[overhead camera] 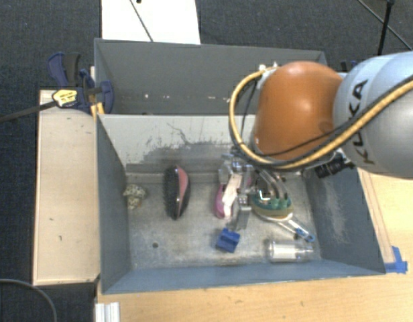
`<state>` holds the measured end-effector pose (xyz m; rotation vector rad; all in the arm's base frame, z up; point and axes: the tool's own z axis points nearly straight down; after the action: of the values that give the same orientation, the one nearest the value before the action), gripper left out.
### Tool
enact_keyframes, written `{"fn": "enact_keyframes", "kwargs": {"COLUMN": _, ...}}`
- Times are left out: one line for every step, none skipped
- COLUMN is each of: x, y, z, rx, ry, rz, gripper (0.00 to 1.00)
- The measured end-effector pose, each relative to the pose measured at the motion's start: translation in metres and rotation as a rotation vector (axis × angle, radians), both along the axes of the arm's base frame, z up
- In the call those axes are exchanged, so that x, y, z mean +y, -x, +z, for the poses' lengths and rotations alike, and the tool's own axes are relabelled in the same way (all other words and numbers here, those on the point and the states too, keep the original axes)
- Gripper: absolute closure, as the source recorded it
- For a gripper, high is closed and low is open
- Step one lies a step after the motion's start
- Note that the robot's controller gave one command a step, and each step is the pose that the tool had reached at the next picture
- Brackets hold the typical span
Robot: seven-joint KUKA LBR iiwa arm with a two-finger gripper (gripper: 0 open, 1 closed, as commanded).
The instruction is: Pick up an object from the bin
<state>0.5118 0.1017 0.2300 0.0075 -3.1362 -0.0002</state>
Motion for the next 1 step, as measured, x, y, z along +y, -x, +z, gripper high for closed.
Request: {"fn": "enact_keyframes", "kwargs": {"x": -0.0358, "y": -0.0038, "z": -0.1387, "rx": -0.002, "ry": -0.001, "rz": 0.268, "gripper": 0.0}}
